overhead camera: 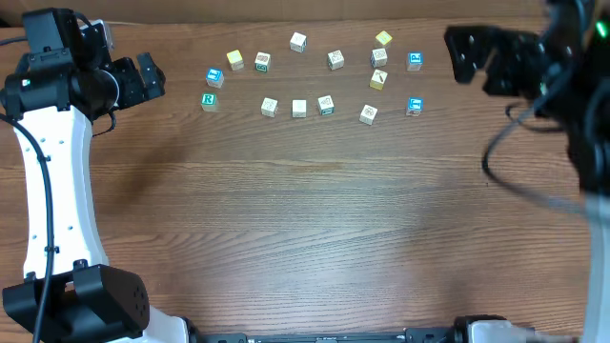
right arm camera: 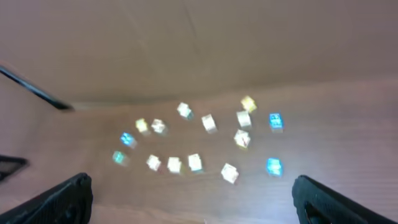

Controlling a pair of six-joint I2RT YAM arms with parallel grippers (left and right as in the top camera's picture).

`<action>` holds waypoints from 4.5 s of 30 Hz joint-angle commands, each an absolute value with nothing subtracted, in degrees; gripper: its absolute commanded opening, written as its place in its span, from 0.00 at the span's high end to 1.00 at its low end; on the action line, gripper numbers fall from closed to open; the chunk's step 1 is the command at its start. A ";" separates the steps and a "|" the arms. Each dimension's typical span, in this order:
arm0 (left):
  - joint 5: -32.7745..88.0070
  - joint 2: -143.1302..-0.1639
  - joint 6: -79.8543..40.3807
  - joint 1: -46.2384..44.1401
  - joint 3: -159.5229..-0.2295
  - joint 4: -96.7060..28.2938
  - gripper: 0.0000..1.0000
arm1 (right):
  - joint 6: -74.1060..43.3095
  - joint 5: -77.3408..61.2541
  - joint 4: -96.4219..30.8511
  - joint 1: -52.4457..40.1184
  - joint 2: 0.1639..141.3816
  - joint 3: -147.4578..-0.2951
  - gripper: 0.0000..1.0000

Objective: Form a horizontal line

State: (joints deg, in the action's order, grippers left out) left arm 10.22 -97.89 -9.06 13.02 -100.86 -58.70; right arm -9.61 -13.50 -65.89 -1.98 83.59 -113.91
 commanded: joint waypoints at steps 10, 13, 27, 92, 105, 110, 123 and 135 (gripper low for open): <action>10.07 -97.93 -9.89 13.08 -101.82 -58.61 0.00 | -6.44 -6.61 -68.71 -2.15 94.87 -119.31 0.25; 10.04 -97.93 -9.89 13.08 -101.82 -58.63 0.00 | -4.40 -5.93 -68.47 -2.15 95.42 -119.31 0.91; 10.07 -97.93 -9.89 13.08 -101.84 -58.63 0.00 | -2.68 -2.98 -66.83 -2.13 105.65 -119.31 0.41; 10.07 -97.95 -9.89 13.08 -101.82 -58.63 0.00 | -2.72 -1.96 -51.09 -2.20 132.68 -106.06 0.36; 10.07 -97.95 -9.87 13.08 -101.82 -58.63 0.00 | -2.72 -1.96 -50.74 -2.20 132.66 -106.26 0.68; 10.07 -97.95 -9.89 13.08 -101.82 -58.63 0.00 | -2.72 -1.96 -53.08 -2.17 131.70 -108.20 0.72; 10.07 -97.95 -9.89 13.08 -101.82 -58.63 0.00 | -2.72 -1.98 -60.90 -2.20 114.65 -112.62 0.75; 10.04 -97.95 -9.87 13.08 -101.82 -58.61 0.00 | -3.22 -2.90 -69.49 -2.20 99.94 -112.60 0.75</action>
